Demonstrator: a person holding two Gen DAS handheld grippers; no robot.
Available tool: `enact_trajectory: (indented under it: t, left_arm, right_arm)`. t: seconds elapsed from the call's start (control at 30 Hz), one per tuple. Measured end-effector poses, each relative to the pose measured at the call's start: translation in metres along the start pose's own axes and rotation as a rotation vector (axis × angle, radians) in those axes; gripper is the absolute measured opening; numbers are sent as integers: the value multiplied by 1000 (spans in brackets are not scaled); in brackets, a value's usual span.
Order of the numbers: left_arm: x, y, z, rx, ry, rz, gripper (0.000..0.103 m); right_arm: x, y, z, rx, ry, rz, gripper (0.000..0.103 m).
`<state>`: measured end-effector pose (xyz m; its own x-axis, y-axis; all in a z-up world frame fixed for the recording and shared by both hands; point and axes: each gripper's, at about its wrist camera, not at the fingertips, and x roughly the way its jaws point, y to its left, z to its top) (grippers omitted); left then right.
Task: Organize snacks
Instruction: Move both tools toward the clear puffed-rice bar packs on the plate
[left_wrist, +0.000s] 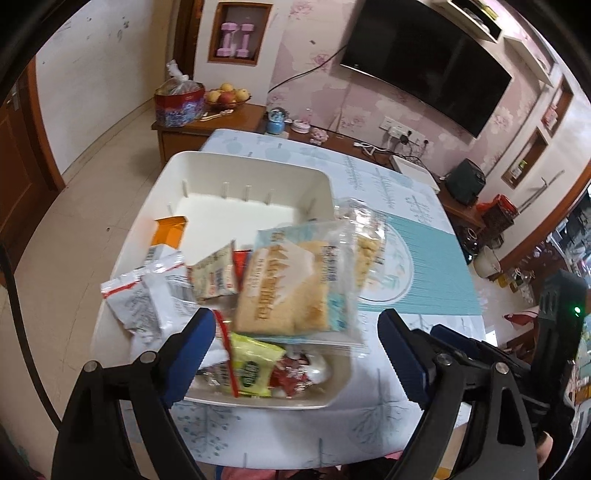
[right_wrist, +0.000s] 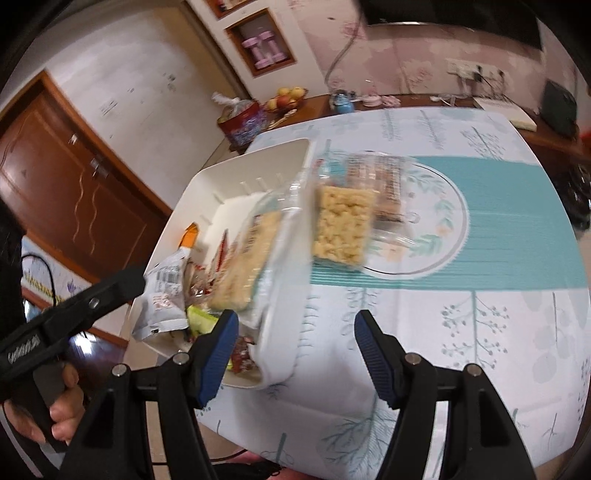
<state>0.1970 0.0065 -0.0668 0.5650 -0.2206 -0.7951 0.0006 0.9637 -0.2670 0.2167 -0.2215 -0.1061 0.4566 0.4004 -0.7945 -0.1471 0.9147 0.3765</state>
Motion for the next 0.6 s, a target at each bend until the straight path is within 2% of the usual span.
enact_trajectory:
  t: [0.23,0.37,0.6]
  left_arm:
    - [14,-47,-5,102,12,-14,89]
    - [26,-67,-6,157,-3,11,89]
    - [46,-92,3,208,14,15,89]
  right_arm:
    - [-8,-45,-2,98,-24,11,66]
    - [-3,-71,-4,149,-25,30,66]
    - [14,-110,-8,216,-34,61,66]
